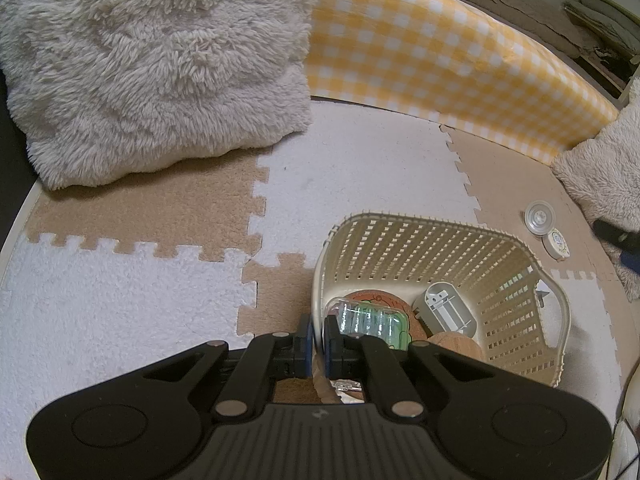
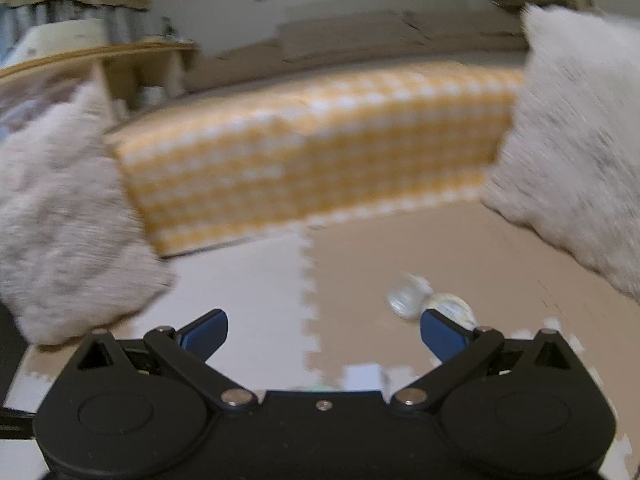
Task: Organize rigid objects
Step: 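Move the right tool to the white USB charger and grasp it, then carry the charger with the right tool into the basket and release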
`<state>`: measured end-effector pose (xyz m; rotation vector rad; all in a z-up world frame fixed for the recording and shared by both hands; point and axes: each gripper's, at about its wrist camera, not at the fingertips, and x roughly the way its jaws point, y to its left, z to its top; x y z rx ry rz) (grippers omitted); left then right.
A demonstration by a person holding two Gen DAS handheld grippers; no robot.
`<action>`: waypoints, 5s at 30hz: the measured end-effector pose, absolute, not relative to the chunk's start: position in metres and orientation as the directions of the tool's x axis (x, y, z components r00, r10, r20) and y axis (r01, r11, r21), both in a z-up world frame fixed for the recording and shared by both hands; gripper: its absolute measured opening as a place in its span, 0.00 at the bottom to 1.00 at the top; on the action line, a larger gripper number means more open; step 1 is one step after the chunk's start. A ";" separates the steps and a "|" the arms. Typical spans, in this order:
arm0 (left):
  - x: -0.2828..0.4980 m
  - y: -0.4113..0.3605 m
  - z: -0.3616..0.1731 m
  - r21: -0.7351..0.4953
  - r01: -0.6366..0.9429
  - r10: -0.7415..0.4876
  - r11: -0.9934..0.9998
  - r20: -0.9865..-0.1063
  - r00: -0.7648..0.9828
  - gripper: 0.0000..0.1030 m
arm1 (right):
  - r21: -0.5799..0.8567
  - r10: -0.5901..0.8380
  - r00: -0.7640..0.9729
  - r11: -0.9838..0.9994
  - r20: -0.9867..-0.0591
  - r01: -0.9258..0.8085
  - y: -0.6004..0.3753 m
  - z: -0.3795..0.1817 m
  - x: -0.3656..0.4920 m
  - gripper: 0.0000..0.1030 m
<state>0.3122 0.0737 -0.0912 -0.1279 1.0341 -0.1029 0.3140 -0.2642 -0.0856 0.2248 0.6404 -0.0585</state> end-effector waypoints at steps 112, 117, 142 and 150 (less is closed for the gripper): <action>0.313 0.074 -0.090 -0.154 0.034 -0.150 0.987 -0.849 0.507 0.05 | 0.083 0.192 0.579 0.974 -0.792 -0.209 -0.136 -0.099 0.307 0.35; 0.313 0.075 -0.088 -0.163 0.033 -0.157 0.986 -0.845 0.510 0.05 | 0.021 0.130 0.569 0.981 -0.812 -0.194 -0.123 -0.109 0.316 0.35; 0.312 0.076 -0.088 -0.164 0.033 -0.158 0.986 -0.845 0.510 0.05 | -0.067 0.063 0.567 0.976 -0.822 -0.206 -0.111 -0.113 0.313 0.37; 0.312 0.076 -0.088 -0.164 0.033 -0.158 0.986 -0.845 0.511 0.05 | -0.026 0.097 0.571 0.979 -0.815 -0.203 -0.116 -0.102 0.307 0.46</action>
